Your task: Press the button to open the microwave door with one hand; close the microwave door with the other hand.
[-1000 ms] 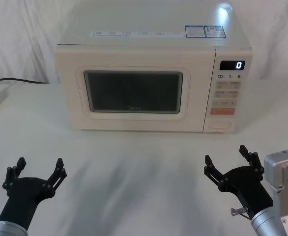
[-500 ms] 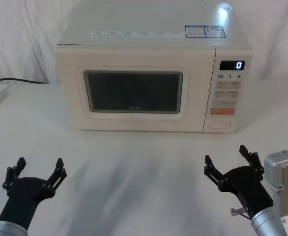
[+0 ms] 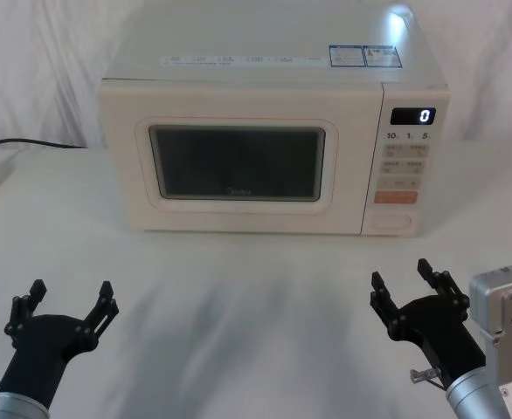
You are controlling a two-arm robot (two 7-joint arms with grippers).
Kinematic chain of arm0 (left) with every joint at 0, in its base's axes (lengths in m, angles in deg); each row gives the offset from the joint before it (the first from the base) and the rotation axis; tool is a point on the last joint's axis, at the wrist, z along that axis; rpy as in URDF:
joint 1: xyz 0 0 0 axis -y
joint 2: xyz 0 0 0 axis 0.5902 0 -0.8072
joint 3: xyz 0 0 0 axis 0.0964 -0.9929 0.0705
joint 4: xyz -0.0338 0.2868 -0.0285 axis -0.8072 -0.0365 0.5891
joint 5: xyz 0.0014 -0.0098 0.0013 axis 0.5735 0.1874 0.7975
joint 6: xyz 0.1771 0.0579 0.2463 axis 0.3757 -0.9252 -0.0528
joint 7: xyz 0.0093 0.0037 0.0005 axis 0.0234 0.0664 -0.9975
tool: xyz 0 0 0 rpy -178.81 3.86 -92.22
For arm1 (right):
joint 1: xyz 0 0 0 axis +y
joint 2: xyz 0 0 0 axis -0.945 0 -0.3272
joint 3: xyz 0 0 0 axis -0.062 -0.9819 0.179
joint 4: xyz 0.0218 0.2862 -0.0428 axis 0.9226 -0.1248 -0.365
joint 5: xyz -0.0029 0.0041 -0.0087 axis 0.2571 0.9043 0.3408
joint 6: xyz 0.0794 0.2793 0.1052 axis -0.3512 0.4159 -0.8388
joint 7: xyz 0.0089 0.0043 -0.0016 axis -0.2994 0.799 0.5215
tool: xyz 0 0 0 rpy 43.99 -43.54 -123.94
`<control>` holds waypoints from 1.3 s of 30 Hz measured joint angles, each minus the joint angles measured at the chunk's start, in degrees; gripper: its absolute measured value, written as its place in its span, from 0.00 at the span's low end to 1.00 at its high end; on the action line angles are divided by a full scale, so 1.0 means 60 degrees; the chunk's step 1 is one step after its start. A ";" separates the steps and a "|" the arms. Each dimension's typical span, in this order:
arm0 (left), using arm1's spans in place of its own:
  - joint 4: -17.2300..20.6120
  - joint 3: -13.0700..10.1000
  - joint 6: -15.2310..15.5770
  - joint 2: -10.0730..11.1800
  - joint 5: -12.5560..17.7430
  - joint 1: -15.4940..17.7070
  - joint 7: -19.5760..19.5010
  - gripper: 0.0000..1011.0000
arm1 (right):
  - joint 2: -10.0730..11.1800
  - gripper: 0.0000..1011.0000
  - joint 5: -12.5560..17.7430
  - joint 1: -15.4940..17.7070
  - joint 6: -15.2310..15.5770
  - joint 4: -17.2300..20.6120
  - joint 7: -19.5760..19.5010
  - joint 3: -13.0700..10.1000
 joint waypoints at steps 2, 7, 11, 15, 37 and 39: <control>0.0000 0.0000 0.0000 0.0000 0.0000 0.0000 0.0000 0.99 | 0.0000 0.69 0.0000 0.0000 0.0000 0.0000 0.0000 0.0000; 0.0001 0.0000 0.0000 0.0000 0.0000 0.0000 0.0000 0.99 | 0.0000 0.55 0.0000 0.0000 0.0000 0.0000 0.0000 0.0000; 0.0000 0.0000 0.0000 0.0000 0.0000 0.0000 0.0000 0.99 | 0.0000 0.41 0.0000 0.0000 0.0000 0.0000 0.0000 0.0000; 0.0000 0.0000 0.0000 0.0000 0.0000 0.0000 0.0000 0.99 | 0.0000 0.28 0.0000 0.0000 0.0000 -0.0001 0.0000 0.0000; 0.0000 0.0000 0.0000 0.0000 -0.0001 0.0000 0.0000 0.99 | 0.0000 0.00 0.0000 0.0000 0.0000 0.0000 0.0000 0.0000; 0.0000 0.0000 0.0000 0.0000 0.0000 0.0000 0.0000 0.99 | 0.0001 0.00 0.0000 0.0000 0.0000 0.0000 0.0000 0.0000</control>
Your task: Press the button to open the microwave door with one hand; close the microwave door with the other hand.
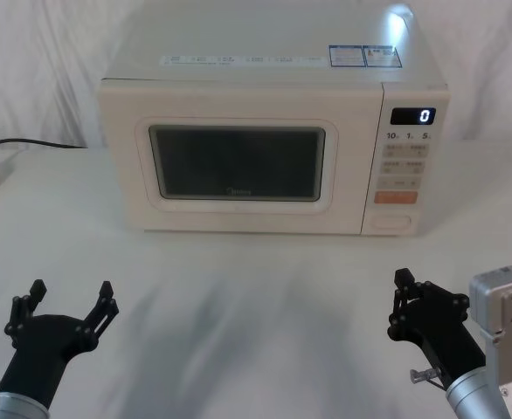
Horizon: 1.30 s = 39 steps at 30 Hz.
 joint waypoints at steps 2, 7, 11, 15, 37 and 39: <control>-0.0001 0.0000 0.0000 0.0000 0.0000 0.0000 0.0000 0.99 | -0.0031 0.00 -0.0016 0.0008 0.0000 0.0002 0.0015 -0.0036; 0.0000 0.0000 0.0000 0.0000 0.0000 0.0000 0.0000 0.99 | -0.0126 0.00 -0.0129 0.0019 0.0018 0.0094 0.0090 -0.0164; 0.0000 0.0000 0.0000 0.0000 0.0000 0.0000 0.0001 0.99 | -0.0198 0.00 -0.0245 -0.0044 0.0130 0.0150 0.0159 -0.0258; 0.0000 0.0000 0.0000 0.0000 0.0000 0.0000 0.0000 0.99 | -0.0264 0.00 -0.0342 -0.0211 0.0310 0.0131 0.0263 -0.0331; 0.0000 0.0000 0.0000 0.0000 -0.0001 0.0000 0.0000 0.99 | -0.0860 0.00 -0.0783 -0.1909 0.0886 -0.1633 0.0776 -0.0836; 0.0000 0.0000 0.0000 0.0000 0.0000 0.0000 0.0000 0.99 | -0.0903 0.00 -0.0819 -0.2055 0.0915 -0.1811 0.0821 -0.0872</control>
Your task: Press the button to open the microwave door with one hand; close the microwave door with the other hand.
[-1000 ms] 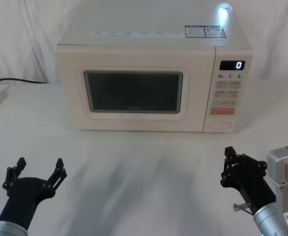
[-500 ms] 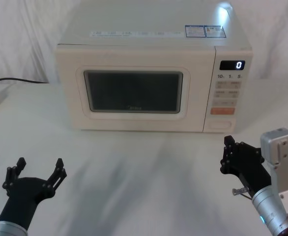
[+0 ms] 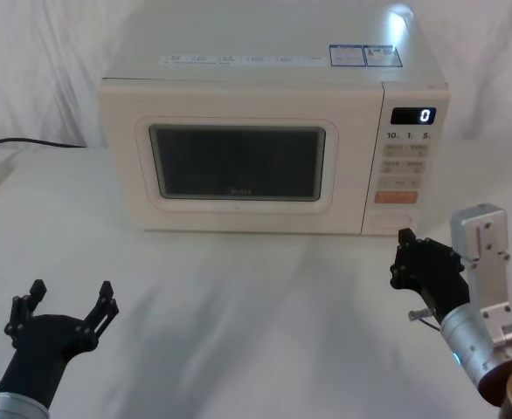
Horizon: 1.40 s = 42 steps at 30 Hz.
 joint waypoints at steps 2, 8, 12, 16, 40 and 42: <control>0.0000 0.0000 0.0000 0.0000 0.0000 0.0000 0.0000 0.99 | -0.0047 0.00 -0.0044 -0.0175 0.0042 -0.0223 0.0047 -0.0037; 0.0000 0.0000 0.0000 0.0000 0.0000 0.0000 0.0000 0.99 | -0.0156 0.00 -0.0127 -0.0600 0.0179 -0.0738 0.0140 -0.0121; 0.0000 0.0000 0.0000 0.0000 0.0000 0.0000 0.0000 0.99 | -0.0238 0.00 -0.0159 -0.0839 0.0284 -0.1070 0.0154 -0.0153; 0.0000 0.0000 0.0000 0.0000 -0.0001 0.0000 0.0000 0.99 | -0.0316 0.00 -0.0199 -0.1083 0.0355 -0.1432 0.0170 -0.0165; 0.0000 0.0000 0.0000 0.0000 -0.0001 0.0000 0.0000 0.99 | -0.0422 0.00 -0.0744 -0.2390 0.0303 -0.3309 0.0246 0.0024; 0.0000 0.0000 0.0000 0.0000 -0.0001 0.0000 0.0000 0.99 | -0.0439 0.00 -0.0749 -0.2439 0.0281 -0.3388 0.0226 -0.0005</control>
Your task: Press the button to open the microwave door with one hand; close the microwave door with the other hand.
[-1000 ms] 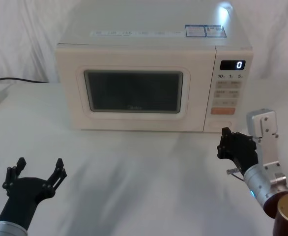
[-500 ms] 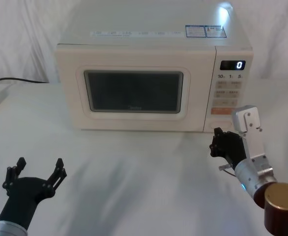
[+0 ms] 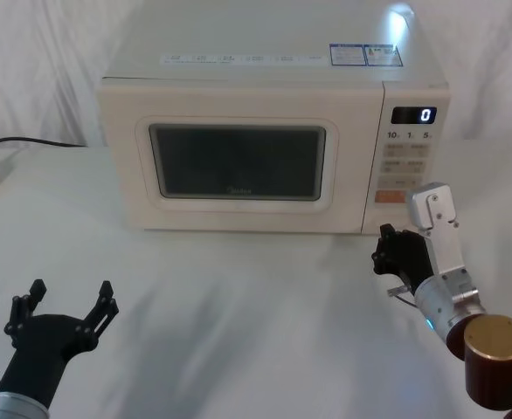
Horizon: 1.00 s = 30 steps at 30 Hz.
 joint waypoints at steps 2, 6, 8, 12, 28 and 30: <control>0.0000 0.0000 0.0000 0.0000 0.0000 0.0000 0.0000 0.99 | -0.0021 0.00 -0.0004 -0.0051 -0.0017 -0.0086 -0.0026 -0.0031; 0.0000 0.0000 0.0000 0.0000 0.0000 0.0000 0.0000 0.99 | -0.0055 0.00 -0.0013 -0.0155 -0.0038 -0.0229 -0.0072 -0.0068; 0.0000 0.0000 0.0000 0.0000 0.0000 0.0000 0.0000 0.99 | -0.0066 0.00 -0.0015 -0.0212 -0.0050 -0.0303 -0.0075 -0.0080; 0.0000 0.0000 0.0000 0.0000 0.0001 0.0000 0.0000 0.99 | -0.0090 0.00 -0.0031 -0.0345 -0.0065 -0.0519 -0.0085 -0.0105; 0.0001 0.0000 0.0000 0.0000 0.0000 0.0000 0.0000 0.99 | -0.0175 0.00 -0.0171 -0.0678 -0.0068 -0.0936 -0.0249 -0.0184; 0.0000 0.0000 0.0000 0.0000 0.0000 0.0000 0.0000 0.99 | -0.0190 0.00 -0.0188 -0.0677 -0.0060 -0.0939 -0.0273 -0.0194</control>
